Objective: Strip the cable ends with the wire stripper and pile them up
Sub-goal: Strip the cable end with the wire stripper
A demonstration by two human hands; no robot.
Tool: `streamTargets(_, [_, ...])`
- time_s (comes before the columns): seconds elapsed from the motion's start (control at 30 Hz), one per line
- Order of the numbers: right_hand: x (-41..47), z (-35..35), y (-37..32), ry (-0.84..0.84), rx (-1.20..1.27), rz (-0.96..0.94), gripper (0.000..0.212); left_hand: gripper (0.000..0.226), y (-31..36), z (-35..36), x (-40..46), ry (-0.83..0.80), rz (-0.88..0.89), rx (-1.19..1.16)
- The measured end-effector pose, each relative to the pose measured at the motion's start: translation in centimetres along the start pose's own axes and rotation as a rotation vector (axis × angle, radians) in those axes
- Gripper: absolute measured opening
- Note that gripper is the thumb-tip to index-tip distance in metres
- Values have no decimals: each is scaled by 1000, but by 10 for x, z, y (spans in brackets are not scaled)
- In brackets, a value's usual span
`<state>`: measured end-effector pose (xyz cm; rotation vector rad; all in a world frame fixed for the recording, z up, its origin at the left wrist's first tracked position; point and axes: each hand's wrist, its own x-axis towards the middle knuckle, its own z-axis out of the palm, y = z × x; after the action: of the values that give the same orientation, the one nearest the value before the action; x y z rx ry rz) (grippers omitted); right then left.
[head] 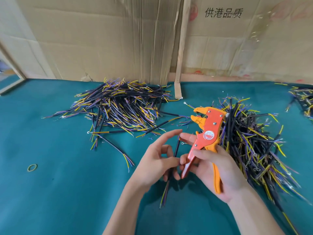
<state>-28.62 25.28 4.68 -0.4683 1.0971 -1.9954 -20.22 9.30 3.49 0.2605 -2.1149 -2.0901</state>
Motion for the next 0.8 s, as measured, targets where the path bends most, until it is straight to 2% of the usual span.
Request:
streamTargets(0.2, [1, 0, 1, 20, 24, -17, 60, 54, -10, 0, 1, 59, 31, -58])
streamTargets(0.33, [2, 1, 4, 48, 20, -23, 55, 36, -18, 6, 1, 182, 71, -84])
streamTargets(0.5, [2, 3, 6, 56, 3, 6, 56, 21, -25, 9, 2, 320, 90, 2])
streamTargets(0.63, [2, 3, 6, 51, -14, -2, 53, 24, -25, 11, 2, 413, 147, 95])
streamTargets(0.8, [3, 3, 7, 27, -53, 21, 55, 31, -24, 7, -1, 561, 231, 349])
